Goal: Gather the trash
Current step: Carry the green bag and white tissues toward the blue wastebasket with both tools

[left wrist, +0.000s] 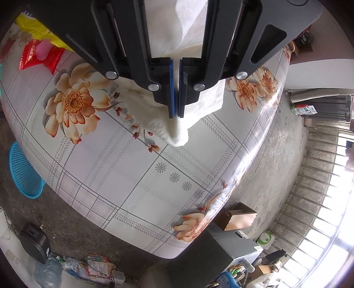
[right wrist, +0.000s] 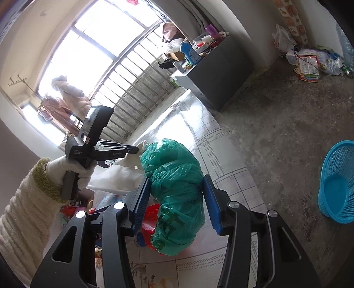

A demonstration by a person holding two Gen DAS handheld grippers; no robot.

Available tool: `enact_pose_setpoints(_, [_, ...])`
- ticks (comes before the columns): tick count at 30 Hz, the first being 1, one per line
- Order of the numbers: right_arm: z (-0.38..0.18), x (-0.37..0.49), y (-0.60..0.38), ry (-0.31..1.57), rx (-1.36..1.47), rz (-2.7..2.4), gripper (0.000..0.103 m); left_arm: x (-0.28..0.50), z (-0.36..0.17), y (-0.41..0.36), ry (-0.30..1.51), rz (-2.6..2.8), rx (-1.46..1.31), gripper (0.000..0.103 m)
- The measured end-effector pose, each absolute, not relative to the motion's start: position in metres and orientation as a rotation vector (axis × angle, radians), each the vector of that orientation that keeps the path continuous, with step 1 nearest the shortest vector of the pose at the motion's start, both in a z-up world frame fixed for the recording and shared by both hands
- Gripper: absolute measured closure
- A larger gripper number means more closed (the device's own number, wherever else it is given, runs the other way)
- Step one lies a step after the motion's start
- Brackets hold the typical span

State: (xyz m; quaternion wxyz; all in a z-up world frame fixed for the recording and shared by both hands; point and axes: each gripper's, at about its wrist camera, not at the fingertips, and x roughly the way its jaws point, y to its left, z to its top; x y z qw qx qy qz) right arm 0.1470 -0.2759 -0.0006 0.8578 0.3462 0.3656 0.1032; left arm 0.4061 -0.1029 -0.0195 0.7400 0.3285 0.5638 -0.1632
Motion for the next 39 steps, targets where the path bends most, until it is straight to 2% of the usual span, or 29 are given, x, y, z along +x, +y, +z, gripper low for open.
enact_pose_setpoints(9, [0.015,0.133,-0.272,0.747,0.712,0.213,0.056,0.389,0.059,-0.079,1.076,-0.346,0.576,0.102])
enact_pose_setpoints(20, [0.052,0.097,-0.263,0.692,0.665,0.190,0.056,0.308,0.175,-0.048,0.761,-0.357,0.460,0.102])
enact_pose_setpoints(30, [0.075,0.055,-0.272,0.641,0.647,0.132,0.056,0.248,0.208,-0.047,0.777,-0.497,0.305,0.102])
enact_pose_setpoints(39, [0.069,-0.006,-0.335,0.571,0.733,-0.075,0.056,0.195,0.183,-0.179,0.884,-0.784,0.341,0.102])
